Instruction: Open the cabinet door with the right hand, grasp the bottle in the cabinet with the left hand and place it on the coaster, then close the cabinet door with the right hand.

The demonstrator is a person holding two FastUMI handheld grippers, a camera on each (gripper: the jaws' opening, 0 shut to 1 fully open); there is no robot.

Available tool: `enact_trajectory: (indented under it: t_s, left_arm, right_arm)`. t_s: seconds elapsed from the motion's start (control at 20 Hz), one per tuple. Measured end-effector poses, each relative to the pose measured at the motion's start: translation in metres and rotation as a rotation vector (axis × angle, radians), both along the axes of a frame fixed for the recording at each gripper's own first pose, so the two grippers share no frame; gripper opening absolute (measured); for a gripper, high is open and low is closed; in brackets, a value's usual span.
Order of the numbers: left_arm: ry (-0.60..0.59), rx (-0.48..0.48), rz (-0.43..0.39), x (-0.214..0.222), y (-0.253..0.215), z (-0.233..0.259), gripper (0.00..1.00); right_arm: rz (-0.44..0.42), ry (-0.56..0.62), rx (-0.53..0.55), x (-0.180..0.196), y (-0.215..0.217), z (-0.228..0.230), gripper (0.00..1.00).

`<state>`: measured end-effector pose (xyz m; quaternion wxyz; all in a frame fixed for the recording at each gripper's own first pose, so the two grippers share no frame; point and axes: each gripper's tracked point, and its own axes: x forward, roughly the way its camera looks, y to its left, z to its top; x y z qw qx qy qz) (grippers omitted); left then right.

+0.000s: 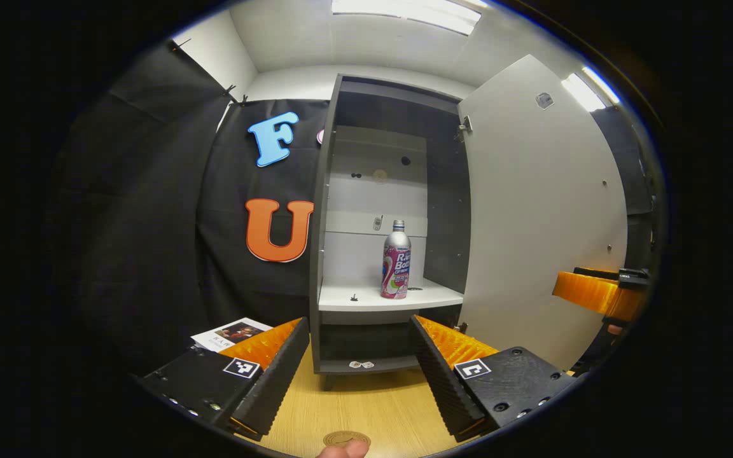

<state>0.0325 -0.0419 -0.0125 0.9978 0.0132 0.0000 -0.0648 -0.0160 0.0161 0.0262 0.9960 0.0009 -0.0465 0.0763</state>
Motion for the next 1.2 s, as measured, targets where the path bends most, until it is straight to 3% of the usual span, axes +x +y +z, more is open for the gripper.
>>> enact_trajectory:
  t_s: [0.1,0.4,0.8,1.2]
  left_arm:
    - [-0.014,0.001,-0.033,0.016,-0.012,0.009,0.95]
    - [-0.031,-0.027,-0.139,0.112,-0.056,0.031,0.95]
    - [-0.03,-0.027,-0.148,0.23,-0.099,0.024,0.95]
    - [0.012,0.0,-0.075,0.293,-0.103,-0.006,0.95]
  right_arm:
    - [-0.015,-0.005,-0.015,0.001,0.001,0.0,0.99]
    - [0.039,0.071,0.038,-0.002,0.006,-0.014,1.0]
    - [0.04,0.115,0.047,-0.001,0.012,-0.024,0.99]
    - [0.034,0.14,0.047,0.008,0.012,-0.029,1.0]
